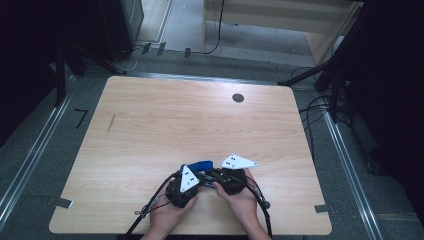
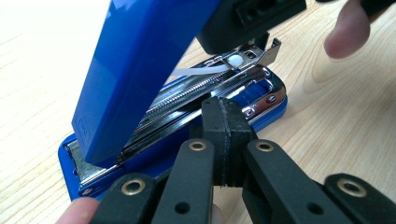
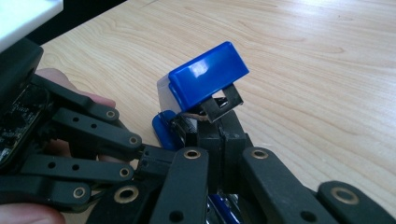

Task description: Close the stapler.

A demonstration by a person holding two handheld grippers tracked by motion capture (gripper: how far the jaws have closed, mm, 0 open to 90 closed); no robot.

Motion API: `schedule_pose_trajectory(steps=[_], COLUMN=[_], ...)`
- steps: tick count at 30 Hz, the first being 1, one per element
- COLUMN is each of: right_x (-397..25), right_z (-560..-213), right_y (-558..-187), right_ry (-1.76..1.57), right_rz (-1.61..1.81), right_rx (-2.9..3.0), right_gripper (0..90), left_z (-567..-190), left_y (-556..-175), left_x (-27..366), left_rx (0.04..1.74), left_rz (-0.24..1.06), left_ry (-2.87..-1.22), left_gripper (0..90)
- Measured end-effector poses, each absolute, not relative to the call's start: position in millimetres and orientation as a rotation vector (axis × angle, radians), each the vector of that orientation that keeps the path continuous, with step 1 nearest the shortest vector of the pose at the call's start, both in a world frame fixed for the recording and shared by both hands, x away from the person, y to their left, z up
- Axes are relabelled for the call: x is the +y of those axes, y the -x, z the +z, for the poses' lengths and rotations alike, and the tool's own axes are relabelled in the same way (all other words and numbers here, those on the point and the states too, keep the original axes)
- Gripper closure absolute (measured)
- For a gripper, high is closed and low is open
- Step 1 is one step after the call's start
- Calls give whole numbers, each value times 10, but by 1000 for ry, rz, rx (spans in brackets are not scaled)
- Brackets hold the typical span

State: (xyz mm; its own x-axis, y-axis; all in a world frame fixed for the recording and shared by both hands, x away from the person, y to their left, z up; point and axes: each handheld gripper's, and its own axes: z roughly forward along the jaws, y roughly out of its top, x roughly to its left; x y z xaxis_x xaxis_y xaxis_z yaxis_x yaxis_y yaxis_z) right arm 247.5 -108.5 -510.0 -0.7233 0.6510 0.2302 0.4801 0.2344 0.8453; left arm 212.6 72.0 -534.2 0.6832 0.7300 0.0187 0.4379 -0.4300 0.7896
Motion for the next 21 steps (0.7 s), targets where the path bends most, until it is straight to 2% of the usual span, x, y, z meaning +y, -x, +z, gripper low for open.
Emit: schedule_pose_trajectory(steps=[21], right_x=[-970], right_z=[-5022], right_y=[-2493], right_ry=[-964], right_rz=[1515], right_rx=[2324], right_gripper=[900], left_z=[-5342], left_y=[-2122], left_x=[721], left_rx=[888], left_rz=[466], left_ry=[-2095], left_gripper=[900])
